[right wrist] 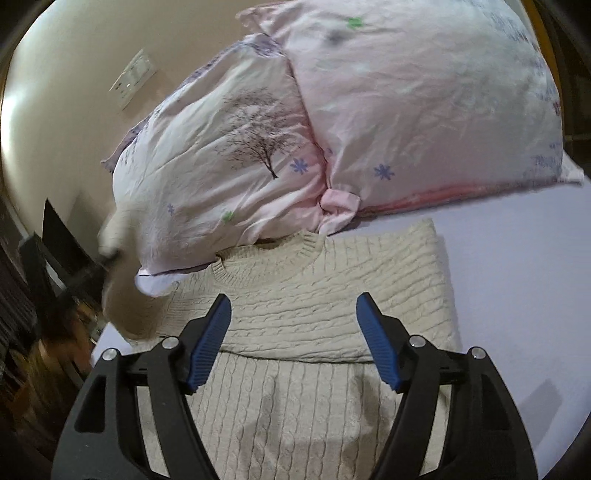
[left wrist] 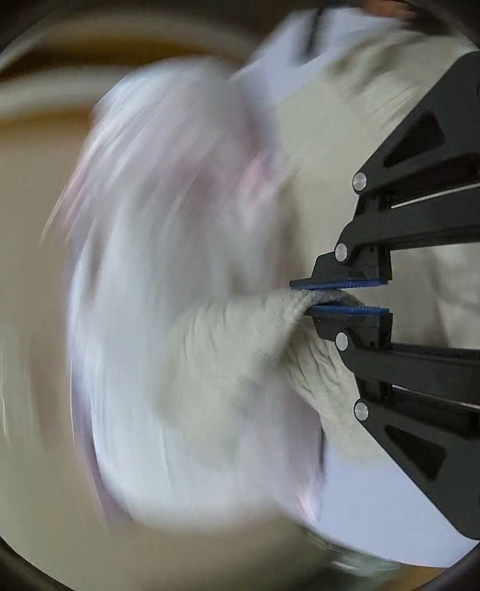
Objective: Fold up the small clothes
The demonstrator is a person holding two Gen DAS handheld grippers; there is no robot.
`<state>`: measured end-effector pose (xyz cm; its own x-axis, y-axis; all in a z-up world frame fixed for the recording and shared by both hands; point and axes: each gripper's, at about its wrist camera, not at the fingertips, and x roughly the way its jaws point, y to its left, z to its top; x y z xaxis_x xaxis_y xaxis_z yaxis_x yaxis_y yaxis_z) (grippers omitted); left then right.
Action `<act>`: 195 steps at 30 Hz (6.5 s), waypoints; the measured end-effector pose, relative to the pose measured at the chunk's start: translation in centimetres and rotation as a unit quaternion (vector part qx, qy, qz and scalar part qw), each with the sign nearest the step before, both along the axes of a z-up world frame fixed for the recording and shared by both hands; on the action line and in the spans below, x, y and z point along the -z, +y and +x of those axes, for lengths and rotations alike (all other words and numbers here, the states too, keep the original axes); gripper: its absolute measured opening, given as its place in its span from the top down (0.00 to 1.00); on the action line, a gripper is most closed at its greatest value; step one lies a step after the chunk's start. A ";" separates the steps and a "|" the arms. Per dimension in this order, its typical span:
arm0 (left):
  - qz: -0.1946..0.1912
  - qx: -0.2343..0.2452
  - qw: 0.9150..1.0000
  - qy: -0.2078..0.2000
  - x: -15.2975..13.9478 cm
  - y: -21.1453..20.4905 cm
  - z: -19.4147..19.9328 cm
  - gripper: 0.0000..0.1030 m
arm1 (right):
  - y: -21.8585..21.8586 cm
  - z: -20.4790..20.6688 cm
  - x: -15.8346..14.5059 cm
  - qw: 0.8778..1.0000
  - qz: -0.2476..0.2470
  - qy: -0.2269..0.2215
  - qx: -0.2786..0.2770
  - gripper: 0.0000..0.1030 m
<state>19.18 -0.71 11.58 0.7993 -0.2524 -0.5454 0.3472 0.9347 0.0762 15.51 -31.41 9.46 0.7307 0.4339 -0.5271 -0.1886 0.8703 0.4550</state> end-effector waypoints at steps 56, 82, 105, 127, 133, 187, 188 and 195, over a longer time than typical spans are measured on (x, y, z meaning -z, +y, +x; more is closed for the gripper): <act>-0.131 -0.009 0.986 0.101 2.8 12.4 -14.4 0.92 | -11.4 -9.2 0.5 0.964 0.259 -0.003 -0.055 0.94; -0.216 -0.089 0.945 0.231 9.3 16.2 2.8 0.34 | -10.0 7.1 5.6 0.974 0.213 0.019 0.080 0.38; -0.510 0.086 0.818 0.253 1.3 -0.1 6.2 0.87 | -13.2 5.2 3.2 0.970 0.221 -0.041 0.093 0.35; -0.300 0.017 0.902 0.310 7.2 -4.9 4.5 0.38 | -13.2 8.6 7.5 0.972 0.176 0.155 0.018 0.11; -0.198 -0.006 0.931 0.308 7.9 -7.5 5.2 0.23 | -11.0 8.8 8.4 0.977 0.138 0.163 -0.001 0.39; -0.069 -0.092 0.982 0.151 5.6 -0.7 -10.8 0.01 | 2.1 -3.4 4.2 0.993 -0.115 0.021 -0.022 0.30; -0.067 -0.091 0.982 0.152 5.8 -0.9 -10.8 0.01 | 1.7 -5.0 3.3 0.994 -0.105 -0.005 -0.016 0.05; -0.041 -0.093 0.977 0.185 8.1 -1.7 -9.8 0.01 | 2.6 -8.0 4.7 0.991 -0.130 0.020 0.018 0.02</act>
